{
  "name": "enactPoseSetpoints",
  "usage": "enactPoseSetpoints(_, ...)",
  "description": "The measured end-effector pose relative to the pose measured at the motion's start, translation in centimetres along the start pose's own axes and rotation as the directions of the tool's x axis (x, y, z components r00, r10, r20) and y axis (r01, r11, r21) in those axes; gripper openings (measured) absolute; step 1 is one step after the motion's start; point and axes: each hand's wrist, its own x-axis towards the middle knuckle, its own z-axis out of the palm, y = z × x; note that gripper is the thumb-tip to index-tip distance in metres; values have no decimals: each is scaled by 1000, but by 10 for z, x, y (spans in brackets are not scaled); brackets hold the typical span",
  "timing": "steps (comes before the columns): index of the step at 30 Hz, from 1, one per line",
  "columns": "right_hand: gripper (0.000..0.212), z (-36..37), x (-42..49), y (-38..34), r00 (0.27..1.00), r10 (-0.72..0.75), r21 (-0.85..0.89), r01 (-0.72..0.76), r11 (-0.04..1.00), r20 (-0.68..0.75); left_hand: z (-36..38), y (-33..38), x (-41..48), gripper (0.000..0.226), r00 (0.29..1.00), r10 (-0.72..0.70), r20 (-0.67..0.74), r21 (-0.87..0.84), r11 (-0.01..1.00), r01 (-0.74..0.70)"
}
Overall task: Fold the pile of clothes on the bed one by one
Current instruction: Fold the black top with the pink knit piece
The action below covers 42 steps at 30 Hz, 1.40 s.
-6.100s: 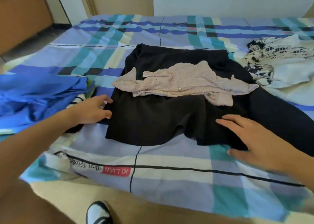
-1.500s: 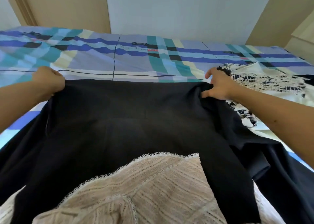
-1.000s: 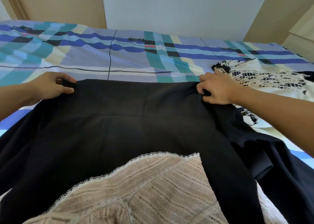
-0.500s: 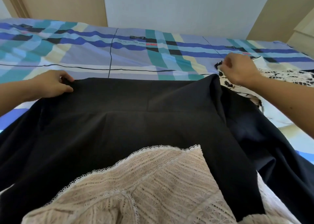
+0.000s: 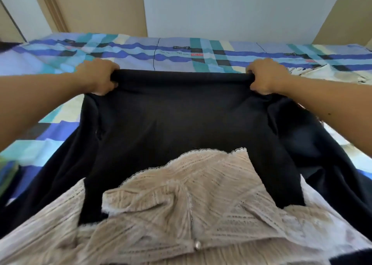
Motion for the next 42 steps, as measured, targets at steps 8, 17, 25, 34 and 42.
enactPoseSetpoints(8,28,-81,-95,23,951,-274,86,288,954,-145,-102,4,-97,9,967,251,-40,-210,944,-254)
enactPoseSetpoints(17,40,-34,-320,20,789,-580,350,496,795,201,-56,1,-290,22,785,561,264,-262,824,-501)
enactPoseSetpoints(25,31,-41,-356,-6,429,-314,177,329,928,847,-82,50,-328,21,423,226,877,-90,944,-317)
enactPoseSetpoints(34,71,20,-310,-19,963,-169,390,76,917,210,-3,106,-284,100,966,158,205,-312,946,-89)
enactPoseSetpoints(42,83,70,-320,59,903,266,88,-312,946,336,37,114,-288,116,964,91,250,-194,980,-42)
